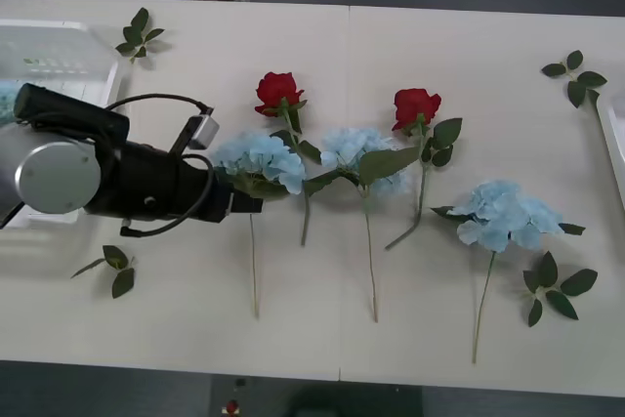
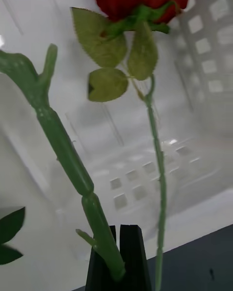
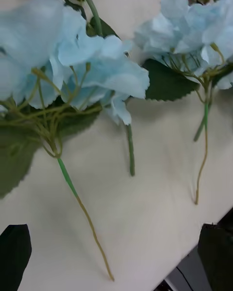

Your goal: Put the red flowers into the right box and the blue flowers into the left box

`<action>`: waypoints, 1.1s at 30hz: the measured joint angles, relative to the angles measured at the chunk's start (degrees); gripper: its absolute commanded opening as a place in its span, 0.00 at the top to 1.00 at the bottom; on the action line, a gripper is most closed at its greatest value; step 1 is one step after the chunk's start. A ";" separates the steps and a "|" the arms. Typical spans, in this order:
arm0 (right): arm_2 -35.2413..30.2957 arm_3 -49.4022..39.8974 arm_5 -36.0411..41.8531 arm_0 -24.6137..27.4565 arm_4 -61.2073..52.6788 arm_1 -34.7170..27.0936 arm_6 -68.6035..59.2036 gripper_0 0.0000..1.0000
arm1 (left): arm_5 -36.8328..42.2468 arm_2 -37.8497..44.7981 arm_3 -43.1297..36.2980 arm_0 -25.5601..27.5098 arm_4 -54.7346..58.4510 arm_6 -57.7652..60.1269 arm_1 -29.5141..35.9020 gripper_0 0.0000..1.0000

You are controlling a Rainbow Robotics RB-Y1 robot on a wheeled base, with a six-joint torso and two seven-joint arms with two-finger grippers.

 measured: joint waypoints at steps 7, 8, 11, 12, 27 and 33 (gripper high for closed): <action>7.80 8.54 -14.18 -3.79 4.76 0.00 0.00 1.00 | -0.02 -6.34 12.14 -8.84 -2.55 0.00 -4.98 0.00; 9.22 10.33 -16.23 -4.53 4.85 0.00 0.00 0.97 | -0.03 -7.28 13.89 -10.00 -2.64 0.00 -5.54 0.00; 13.06 15.77 -22.00 -6.64 4.86 0.00 0.01 0.27 | -0.03 -10.47 19.42 -13.78 -3.22 0.00 -7.50 0.00; 14.00 17.10 -23.73 -7.05 4.87 0.00 0.01 0.10 | -0.03 -11.61 21.23 -15.12 -3.25 0.00 -8.24 0.00; 8.88 7.90 -11.09 -7.22 -0.85 1.15 0.05 0.00 | -0.03 -18.44 35.35 -24.44 -6.51 0.02 -17.32 1.00; -3.79 -5.96 2.38 -7.22 -3.70 10.58 0.05 0.00 | -0.03 -21.95 36.91 -26.44 -6.74 0.03 -17.46 1.00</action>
